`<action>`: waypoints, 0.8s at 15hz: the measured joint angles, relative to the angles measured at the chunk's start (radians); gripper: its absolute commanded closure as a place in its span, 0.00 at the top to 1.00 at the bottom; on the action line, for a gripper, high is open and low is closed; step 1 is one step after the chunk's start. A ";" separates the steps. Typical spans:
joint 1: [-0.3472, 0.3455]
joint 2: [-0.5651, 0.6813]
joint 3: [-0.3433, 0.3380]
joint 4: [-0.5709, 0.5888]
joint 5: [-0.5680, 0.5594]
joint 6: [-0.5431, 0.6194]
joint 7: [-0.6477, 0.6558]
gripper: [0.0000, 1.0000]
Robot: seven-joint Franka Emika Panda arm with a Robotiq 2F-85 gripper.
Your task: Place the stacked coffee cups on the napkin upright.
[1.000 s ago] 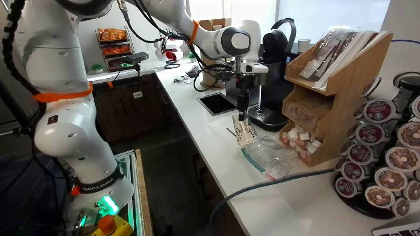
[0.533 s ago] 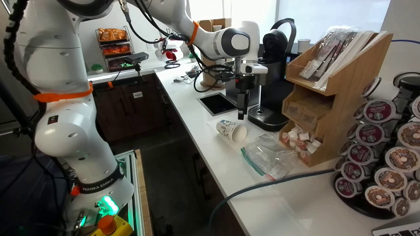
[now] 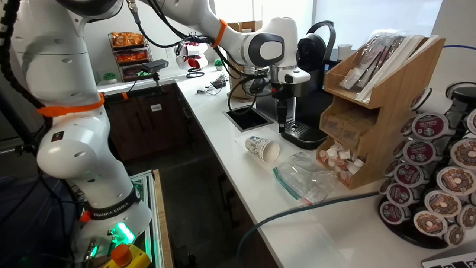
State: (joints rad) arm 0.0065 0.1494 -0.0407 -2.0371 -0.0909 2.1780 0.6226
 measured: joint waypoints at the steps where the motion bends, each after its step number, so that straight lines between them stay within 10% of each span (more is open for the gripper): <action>1: -0.008 -0.010 0.000 -0.013 0.035 0.020 -0.067 1.00; 12: -0.071 -0.056 -0.007 -0.063 0.356 -0.103 -0.658 1.00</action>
State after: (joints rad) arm -0.0640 0.0939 -0.0475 -2.1003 0.2650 2.0752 -0.0354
